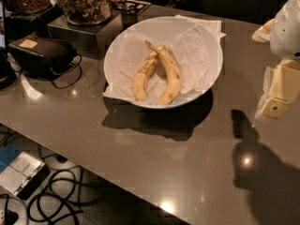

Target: Pick banana from white bowl

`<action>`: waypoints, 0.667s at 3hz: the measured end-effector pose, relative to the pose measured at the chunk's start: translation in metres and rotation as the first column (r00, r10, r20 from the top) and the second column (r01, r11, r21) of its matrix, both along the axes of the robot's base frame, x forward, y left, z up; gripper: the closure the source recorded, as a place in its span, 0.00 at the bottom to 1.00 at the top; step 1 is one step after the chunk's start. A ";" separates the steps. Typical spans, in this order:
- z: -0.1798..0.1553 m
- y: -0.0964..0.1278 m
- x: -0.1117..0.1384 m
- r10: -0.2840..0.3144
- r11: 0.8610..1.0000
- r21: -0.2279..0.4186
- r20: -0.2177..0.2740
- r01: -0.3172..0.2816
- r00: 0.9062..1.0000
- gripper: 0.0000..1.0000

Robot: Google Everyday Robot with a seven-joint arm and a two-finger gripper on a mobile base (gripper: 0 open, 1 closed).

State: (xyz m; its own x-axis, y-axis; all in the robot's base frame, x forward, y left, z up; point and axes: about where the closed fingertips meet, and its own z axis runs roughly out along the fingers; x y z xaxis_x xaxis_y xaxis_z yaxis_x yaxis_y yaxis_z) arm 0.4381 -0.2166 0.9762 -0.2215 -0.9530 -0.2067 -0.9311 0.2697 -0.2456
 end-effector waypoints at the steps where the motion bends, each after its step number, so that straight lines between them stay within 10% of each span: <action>1: 0.000 0.000 0.000 0.000 1.000 0.000 0.000 0.000 1.000 0.00; 2: 0.004 0.013 -0.001 -0.017 1.000 -0.002 -0.026 0.017 1.000 0.00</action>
Offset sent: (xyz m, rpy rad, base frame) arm -0.0054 0.0321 0.0034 -0.0063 0.0997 -0.0435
